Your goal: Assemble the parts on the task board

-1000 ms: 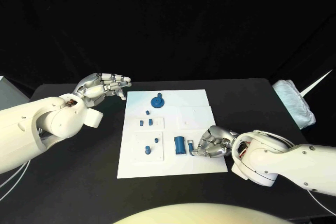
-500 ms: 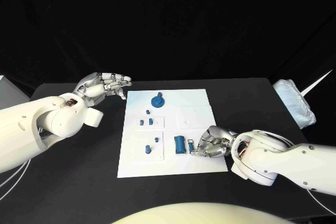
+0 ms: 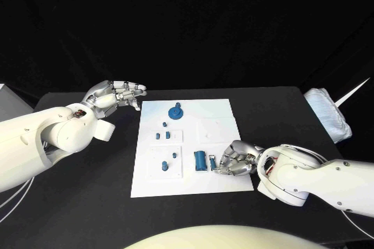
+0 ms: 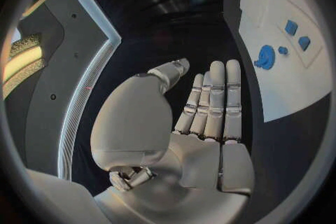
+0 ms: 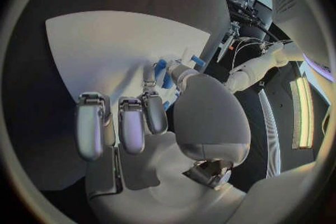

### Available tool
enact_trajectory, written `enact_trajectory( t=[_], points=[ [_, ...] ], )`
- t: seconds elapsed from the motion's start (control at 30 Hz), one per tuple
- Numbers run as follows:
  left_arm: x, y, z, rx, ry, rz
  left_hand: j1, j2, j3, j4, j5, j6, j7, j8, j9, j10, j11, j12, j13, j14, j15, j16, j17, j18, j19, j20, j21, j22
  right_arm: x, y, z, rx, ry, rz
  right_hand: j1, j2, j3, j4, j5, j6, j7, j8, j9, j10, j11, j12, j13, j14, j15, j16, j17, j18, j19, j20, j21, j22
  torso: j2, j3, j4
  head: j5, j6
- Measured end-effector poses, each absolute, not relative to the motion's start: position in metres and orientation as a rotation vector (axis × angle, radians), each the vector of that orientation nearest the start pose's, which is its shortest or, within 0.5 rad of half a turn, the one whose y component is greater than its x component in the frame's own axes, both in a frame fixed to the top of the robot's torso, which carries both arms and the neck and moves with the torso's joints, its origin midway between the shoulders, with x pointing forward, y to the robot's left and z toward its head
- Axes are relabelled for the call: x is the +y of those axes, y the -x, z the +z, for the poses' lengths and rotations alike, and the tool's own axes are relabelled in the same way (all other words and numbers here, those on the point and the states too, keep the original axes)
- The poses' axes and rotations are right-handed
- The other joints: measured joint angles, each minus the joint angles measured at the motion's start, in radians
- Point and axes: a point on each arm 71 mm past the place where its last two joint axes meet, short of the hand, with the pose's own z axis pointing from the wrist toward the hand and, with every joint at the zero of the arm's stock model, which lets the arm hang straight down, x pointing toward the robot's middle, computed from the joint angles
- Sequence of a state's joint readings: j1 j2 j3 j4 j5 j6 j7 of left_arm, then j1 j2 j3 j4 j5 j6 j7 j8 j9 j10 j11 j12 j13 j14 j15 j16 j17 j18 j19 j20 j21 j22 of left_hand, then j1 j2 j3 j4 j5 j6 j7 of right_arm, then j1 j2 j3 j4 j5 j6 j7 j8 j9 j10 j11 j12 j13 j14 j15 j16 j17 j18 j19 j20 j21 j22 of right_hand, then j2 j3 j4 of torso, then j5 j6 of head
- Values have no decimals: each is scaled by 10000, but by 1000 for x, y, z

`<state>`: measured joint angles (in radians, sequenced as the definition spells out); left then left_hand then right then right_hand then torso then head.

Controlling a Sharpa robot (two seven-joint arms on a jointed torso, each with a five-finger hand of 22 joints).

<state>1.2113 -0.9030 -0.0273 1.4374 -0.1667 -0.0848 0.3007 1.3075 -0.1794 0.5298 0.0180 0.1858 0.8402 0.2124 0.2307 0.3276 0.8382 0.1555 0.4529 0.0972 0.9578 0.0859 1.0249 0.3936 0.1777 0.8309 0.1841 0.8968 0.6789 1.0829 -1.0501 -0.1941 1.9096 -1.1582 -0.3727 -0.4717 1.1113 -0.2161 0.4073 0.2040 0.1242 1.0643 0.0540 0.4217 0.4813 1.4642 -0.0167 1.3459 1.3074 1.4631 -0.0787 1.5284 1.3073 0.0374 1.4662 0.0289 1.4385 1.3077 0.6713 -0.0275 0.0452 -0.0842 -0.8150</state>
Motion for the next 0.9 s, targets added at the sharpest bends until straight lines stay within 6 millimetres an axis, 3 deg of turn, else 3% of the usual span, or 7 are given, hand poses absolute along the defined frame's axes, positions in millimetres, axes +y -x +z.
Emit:
enact_trajectory(
  t=[0.23, 0.9],
  points=[
    [252, -501, -177, 15881, 9522, -15267, 0, 0, 0, 0, 0, 0, 0, 0, 0, 0, 0, 0, 0, 0, 0, 0, -1, 0, 0, 0, 0, 1, -212, -359, -266, 21349, -3400, 5658, 107, 107, 32, -32, 58, 0, 0, 0, -9, 0, 0, 0, 0, 0, 0, 0, 8, 0, 0, 0, 5, -1, 1, -1, 0, -4, 1],
    [252, -501, -177, 15948, 9545, -15247, 0, 0, 0, 0, 0, 0, 0, 0, 0, 0, 0, 41, 1, 0, 0, 0, -3, 0, 0, 0, -40, 2, -210, -371, -273, 21222, -3415, 5465, 144, 144, 29, -29, 58, 0, 0, -39, -8, 0, 0, 43, 0, 0, 0, 0, 6, -1, 0, 0, 40, -3, 1, -5, 11, 13, 29]
  ],
)
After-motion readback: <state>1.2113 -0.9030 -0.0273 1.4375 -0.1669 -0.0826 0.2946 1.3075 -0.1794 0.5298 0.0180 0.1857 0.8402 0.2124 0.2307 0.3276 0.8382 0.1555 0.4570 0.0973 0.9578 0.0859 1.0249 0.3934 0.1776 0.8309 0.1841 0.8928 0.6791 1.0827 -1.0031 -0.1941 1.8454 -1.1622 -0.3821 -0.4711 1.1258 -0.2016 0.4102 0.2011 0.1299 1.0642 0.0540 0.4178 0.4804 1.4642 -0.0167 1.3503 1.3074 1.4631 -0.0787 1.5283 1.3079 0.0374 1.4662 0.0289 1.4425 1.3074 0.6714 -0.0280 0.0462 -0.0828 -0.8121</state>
